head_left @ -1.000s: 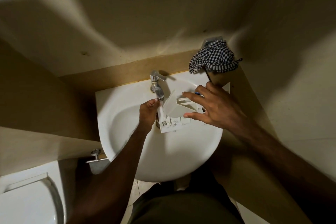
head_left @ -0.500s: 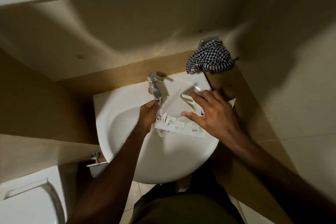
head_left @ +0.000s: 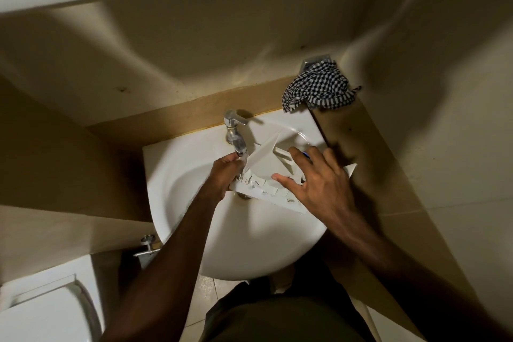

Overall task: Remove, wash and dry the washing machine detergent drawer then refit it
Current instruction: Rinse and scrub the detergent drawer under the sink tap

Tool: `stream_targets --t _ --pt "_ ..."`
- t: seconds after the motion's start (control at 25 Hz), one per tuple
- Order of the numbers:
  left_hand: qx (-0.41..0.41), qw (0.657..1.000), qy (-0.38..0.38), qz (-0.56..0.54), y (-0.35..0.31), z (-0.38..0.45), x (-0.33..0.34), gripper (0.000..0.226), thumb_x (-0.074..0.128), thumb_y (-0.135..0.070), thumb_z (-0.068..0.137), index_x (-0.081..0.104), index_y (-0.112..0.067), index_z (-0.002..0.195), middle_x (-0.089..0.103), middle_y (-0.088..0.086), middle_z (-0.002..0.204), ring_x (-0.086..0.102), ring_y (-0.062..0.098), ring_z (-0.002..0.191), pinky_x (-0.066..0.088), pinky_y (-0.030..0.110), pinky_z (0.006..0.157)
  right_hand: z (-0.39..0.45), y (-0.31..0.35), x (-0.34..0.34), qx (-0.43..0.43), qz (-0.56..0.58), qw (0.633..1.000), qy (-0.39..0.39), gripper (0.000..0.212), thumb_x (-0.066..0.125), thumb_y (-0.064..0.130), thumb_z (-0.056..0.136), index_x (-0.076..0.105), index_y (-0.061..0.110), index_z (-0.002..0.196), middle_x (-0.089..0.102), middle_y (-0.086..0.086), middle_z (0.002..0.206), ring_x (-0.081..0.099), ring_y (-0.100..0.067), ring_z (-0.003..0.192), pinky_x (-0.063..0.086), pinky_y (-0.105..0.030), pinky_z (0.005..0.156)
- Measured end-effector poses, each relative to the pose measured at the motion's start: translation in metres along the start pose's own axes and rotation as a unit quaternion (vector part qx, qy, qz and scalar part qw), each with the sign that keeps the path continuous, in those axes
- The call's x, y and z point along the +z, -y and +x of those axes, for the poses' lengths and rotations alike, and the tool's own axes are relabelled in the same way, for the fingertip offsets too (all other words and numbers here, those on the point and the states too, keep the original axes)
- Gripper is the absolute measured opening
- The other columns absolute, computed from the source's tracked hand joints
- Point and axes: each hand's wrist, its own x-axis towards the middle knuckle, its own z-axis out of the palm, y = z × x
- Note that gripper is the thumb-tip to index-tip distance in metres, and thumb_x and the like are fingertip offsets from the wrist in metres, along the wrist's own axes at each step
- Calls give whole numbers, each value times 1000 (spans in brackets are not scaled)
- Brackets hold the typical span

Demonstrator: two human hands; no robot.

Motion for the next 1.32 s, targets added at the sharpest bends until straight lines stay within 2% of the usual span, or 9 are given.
stream_targets --t 0.12,0.2,0.36,0.52,0.72,0.92,1.04,1.16,1.32 --pt "27 999 -42 -6 0 1 2 15 70 -13 94 75 -16 81 65 4 76 56 21 71 52 30 66 2 2 -3 29 18 999 23 69 57 71 93 68 14 129 69 -13 113 61 -34 98 56 -44 81" --pt "44 996 -80 -21 -3 2 7 15 76 -14 91 74 -11 76 64 9 78 56 23 74 53 36 69 3 5 -4 52 16 998 40 71 54 71 95 66 12 133 68 -14 117 61 -35 103 55 -46 86" --pt "-9 993 -31 -113 -5 2 4 12 69 -11 96 76 -8 105 75 13 104 70 26 86 61 40 76 1 14 -6 76 -8 997 14 68 54 69 95 65 14 133 66 -14 113 59 -34 99 56 -43 78" --pt "-40 940 81 -329 15 -4 -10 32 51 -8 106 63 2 134 70 18 131 69 30 118 63 37 89 4 18 -6 99 -10 995 -8 66 56 68 95 65 12 130 66 -15 108 58 -35 94 55 -44 79" --pt "-17 962 3 -273 19 -1 1 30 59 -14 105 66 -2 132 72 18 128 71 33 116 61 44 92 8 29 -13 134 6 990 31 65 63 64 92 66 12 130 68 -16 114 60 -37 100 55 -45 79" --pt "-22 957 -31 -287 16 0 6 36 71 -19 98 67 0 128 74 19 121 75 30 97 64 41 78 28 11 -30 131 89 966 203 67 64 62 85 55 20 136 68 -7 123 65 -33 108 53 -40 83" --pt "-23 966 -47 -251 12 -1 8 32 67 -20 101 67 -3 129 75 16 119 74 32 102 62 46 87 28 15 -34 132 84 972 176 66 64 61 84 58 19 134 70 -5 117 68 -32 101 52 -38 78" --pt "-4 958 7 -285 23 -11 7 24 56 -16 106 68 -4 123 73 14 115 70 29 100 59 42 85 28 18 -32 162 102 969 154 61 67 62 82 63 19 125 72 -3 112 69 -32 98 48 -36 75" --pt "31 981 20 -188 50 -24 19 21 56 -20 107 71 -5 108 60 16 86 56 27 79 59 39 74 27 18 -28 221 132 956 139 55 66 64 80 65 21 115 74 -1 106 68 -30 97 46 -34 74"
